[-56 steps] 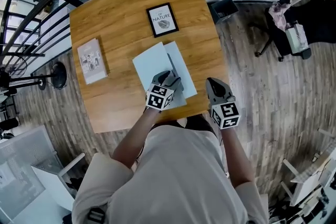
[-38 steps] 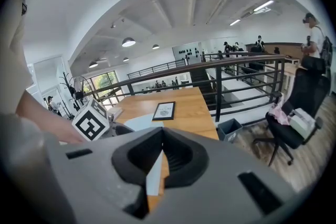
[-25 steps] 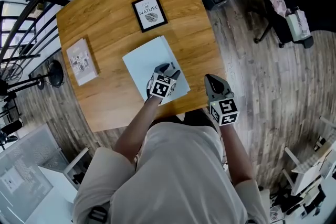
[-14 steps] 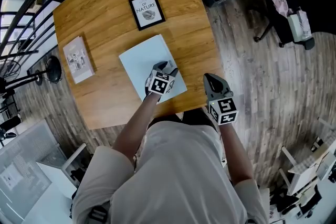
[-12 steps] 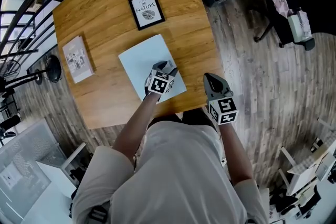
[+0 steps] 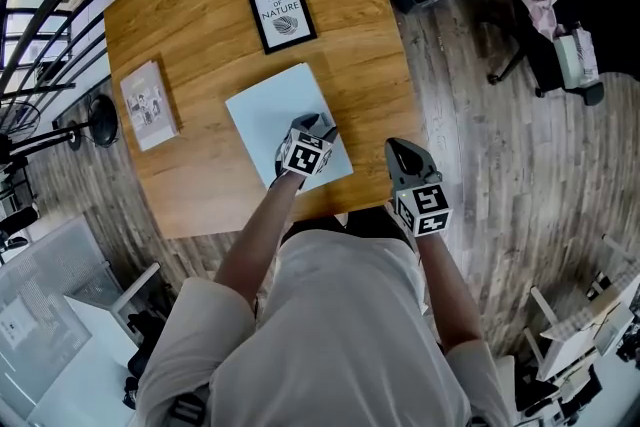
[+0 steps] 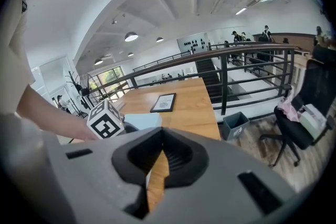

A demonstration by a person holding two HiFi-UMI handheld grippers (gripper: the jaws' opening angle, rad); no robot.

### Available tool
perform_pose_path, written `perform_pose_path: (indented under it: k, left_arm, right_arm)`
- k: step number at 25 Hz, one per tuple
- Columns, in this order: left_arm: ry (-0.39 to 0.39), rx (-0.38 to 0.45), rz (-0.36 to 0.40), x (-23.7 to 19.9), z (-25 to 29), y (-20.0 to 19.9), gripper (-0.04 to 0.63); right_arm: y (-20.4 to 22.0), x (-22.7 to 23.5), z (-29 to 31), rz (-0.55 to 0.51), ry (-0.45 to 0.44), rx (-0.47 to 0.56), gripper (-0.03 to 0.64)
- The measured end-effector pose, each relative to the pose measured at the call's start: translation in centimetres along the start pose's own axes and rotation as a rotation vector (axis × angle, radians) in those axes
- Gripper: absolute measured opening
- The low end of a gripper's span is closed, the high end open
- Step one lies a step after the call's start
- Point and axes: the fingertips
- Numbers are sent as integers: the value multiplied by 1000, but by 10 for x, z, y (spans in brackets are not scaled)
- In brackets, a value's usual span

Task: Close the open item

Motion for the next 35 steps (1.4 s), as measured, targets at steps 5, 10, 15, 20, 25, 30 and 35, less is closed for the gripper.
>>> perform_pose_path:
  k: [5, 10, 15, 20, 25, 30, 35]
  left_arm:
    - [8, 16, -59, -2, -4, -3, 215]
    - [35, 43, -111, 5, -11, -6, 239]
    - [19, 80, -104, 8, -26, -12, 239]
    - [-8, 126, -124, 10, -52, -14, 239]
    - [-41, 188, -161, 10, -81, -9, 239]
    - [-78, 277, -215, 13, -120, -3, 233]
    - [-120, 376, -261, 11, -165, 5, 224]
  right_arm:
    - [-2, -2, -1, -16, -17, 3, 3]
    - [-3, -2, -7, -43, -33, 10, 3]
    - [-8, -7, -15, -74, -46, 23, 3]
    - [-16, -16, -22, -111, -72, 31, 3]
    - [-27, -32, -24, -161, -108, 59, 3]
    - [-37, -51, -30, -200, -148, 79, 3]
    - [-45, -75, -29, -247, -189, 92, 3]
Point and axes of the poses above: the fingertips, and each gripper's own axes: z forward along the fingers, x to its right, y out of its underside, and after that the axes turned 6 degrees about -x, right-handed
